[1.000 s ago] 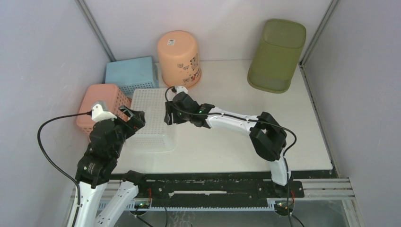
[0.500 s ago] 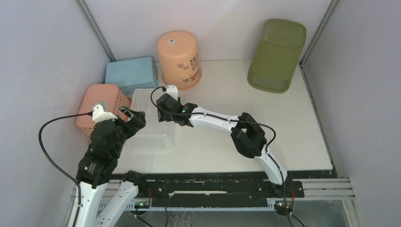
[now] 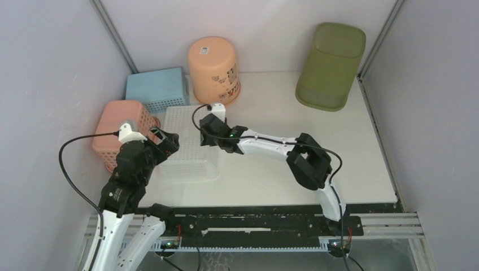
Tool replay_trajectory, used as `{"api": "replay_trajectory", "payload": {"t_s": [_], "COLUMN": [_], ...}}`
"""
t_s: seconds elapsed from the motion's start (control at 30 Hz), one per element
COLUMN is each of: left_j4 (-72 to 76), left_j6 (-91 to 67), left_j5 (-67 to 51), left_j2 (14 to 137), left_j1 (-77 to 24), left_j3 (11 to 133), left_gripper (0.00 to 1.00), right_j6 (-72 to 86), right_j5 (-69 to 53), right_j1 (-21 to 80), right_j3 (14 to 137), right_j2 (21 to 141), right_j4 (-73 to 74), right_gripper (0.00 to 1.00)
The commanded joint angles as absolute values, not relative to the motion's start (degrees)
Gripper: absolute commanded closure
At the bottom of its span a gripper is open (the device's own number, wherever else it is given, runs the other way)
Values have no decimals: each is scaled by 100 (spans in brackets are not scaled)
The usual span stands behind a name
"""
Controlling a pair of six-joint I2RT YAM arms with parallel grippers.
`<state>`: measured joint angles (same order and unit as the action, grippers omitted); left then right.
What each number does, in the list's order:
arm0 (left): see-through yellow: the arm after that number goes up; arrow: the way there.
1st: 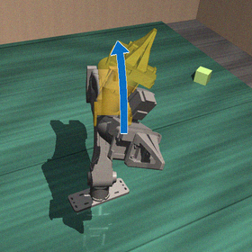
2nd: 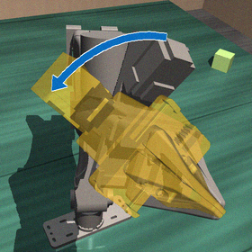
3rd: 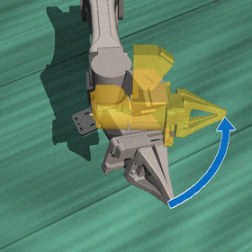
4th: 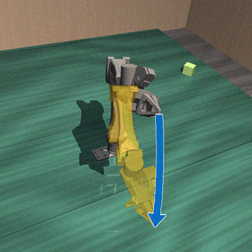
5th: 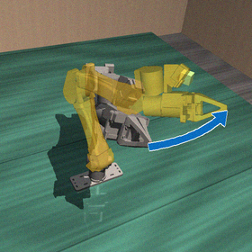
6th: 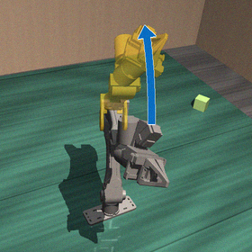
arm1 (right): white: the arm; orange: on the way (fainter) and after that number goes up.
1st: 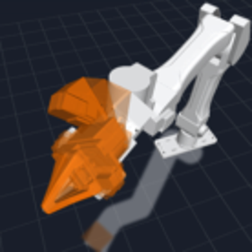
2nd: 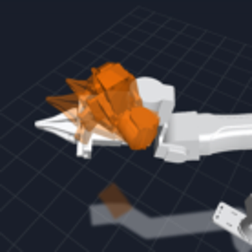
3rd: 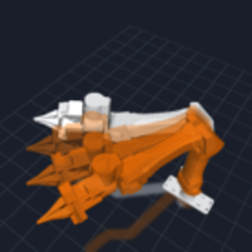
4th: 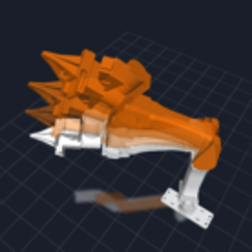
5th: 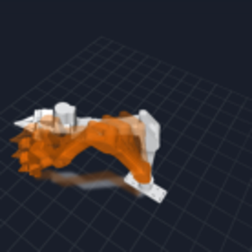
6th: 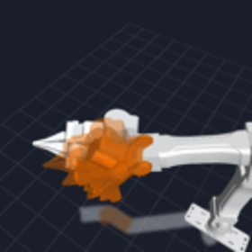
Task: Turn the large container upside down
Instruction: Move the container to the center of the board.
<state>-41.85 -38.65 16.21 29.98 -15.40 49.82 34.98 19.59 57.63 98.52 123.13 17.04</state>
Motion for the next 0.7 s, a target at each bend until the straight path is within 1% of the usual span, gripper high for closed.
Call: {"api": "replay_trajectory", "payload": {"t_s": [0.0, 0.17, 0.37, 0.53, 0.67], "left_j4": [-3720, -3368, -2709, -1956, -1502], "left_j6": [-4006, -4117, -4329, -4538, -4630], "left_j5": [1455, 1254, 962, 638, 787], "left_j2": [3146, 3433, 3786, 4526, 5188], "left_j1": [-1448, -1432, -1433, -1491, -1934], "left_j3": [4721, 4540, 4222, 3965, 4047], "left_gripper": [0, 0, 0, 0, 0], "right_j6": [3398, 3445, 3539, 3579, 3564], "right_j5": [2376, 2421, 2357, 2186, 2048], "right_j1": [5367, 5076, 4489, 3840, 3274], "right_j3": [8713, 7918, 6711, 5662, 5050], "right_j2": [11805, 11276, 10520, 9851, 9279], "right_j4": [2403, 2281, 1972, 1665, 1542], "right_gripper": [36, 35, 35, 35, 34]}}
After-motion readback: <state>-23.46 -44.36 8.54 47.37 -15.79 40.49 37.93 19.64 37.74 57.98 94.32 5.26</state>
